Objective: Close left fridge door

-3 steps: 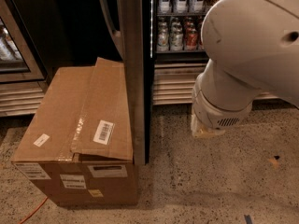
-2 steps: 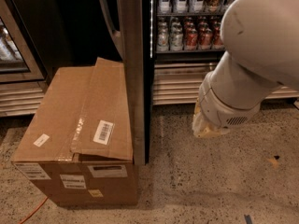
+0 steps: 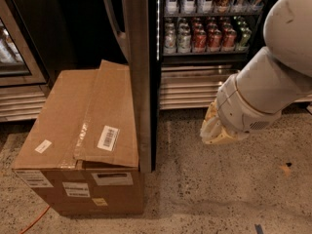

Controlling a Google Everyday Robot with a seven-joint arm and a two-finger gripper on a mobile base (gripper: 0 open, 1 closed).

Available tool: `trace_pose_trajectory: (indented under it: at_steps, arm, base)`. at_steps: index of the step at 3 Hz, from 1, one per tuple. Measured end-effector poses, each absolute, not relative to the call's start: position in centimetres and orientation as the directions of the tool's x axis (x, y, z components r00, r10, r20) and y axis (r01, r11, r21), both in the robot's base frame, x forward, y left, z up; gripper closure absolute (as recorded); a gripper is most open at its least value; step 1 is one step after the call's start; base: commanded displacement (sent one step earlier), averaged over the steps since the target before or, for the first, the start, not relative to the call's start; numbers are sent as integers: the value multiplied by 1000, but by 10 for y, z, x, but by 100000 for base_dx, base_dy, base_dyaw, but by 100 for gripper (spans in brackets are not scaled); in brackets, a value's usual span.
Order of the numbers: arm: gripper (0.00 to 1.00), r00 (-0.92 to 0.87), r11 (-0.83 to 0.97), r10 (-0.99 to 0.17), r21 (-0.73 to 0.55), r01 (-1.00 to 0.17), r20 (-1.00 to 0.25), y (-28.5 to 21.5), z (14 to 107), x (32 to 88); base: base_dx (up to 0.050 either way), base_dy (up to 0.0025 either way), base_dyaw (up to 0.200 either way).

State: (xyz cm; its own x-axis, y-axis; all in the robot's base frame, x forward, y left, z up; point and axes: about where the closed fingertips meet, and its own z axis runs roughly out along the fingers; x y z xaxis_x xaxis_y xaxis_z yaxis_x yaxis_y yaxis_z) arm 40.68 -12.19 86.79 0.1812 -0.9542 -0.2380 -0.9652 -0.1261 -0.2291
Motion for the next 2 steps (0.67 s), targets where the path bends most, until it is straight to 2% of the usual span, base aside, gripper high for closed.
trace_pose_trajectory:
  at_steps: [2]
  arm:
    - [100, 181, -126, -954, -229, -965, -238, -122, 868, 407]
  base:
    - [1, -1, 19709]
